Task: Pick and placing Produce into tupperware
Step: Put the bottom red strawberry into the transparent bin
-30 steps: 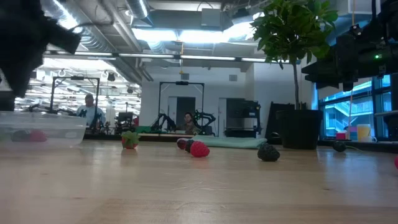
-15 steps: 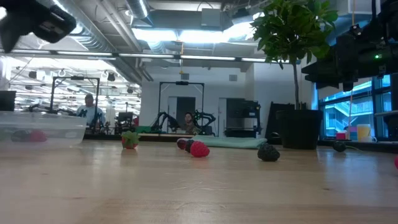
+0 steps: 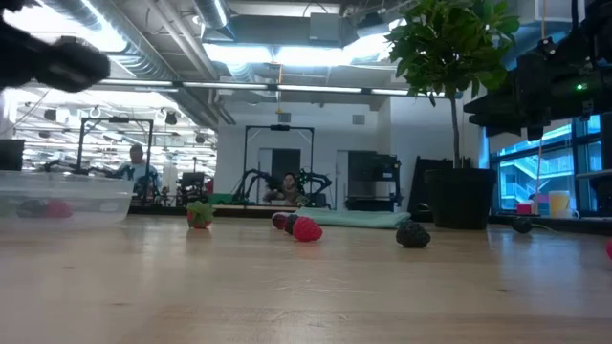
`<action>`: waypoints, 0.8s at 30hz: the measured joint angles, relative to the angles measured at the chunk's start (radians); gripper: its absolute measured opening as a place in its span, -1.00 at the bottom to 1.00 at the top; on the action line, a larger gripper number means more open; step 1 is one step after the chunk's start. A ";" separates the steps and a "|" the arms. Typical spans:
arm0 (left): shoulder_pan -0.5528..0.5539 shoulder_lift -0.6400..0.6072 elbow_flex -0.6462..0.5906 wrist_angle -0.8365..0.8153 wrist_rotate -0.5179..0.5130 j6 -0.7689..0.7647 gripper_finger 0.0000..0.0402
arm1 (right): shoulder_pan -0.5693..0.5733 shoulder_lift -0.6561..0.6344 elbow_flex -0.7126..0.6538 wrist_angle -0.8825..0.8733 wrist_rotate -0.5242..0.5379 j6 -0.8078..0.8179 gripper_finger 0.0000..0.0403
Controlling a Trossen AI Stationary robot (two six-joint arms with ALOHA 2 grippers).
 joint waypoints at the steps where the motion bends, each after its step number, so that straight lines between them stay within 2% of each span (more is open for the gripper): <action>1: -0.003 0.022 0.030 -0.032 0.001 0.000 -0.25 | 0.000 0.000 0.000 0.000 0.000 0.000 0.08; 4: -0.012 0.084 0.103 -0.106 0.002 -0.002 -0.25 | 0.000 0.000 0.000 0.000 0.000 -0.001 0.08; 7: -0.014 0.127 0.134 -0.110 0.012 -0.017 -0.25 | 0.000 0.000 0.000 0.000 0.000 -0.001 0.08; 11: -0.014 0.167 0.158 -0.108 0.076 -0.088 -0.25 | 0.000 0.000 0.000 0.000 0.000 0.000 0.08; 17: -0.011 0.175 0.162 -0.105 0.099 -0.246 -0.25 | 0.000 0.000 0.000 0.000 0.000 -0.005 0.08; 24: -0.004 0.174 0.162 -0.098 0.063 -0.262 -0.25 | 0.000 0.000 0.000 0.000 0.000 -0.004 0.08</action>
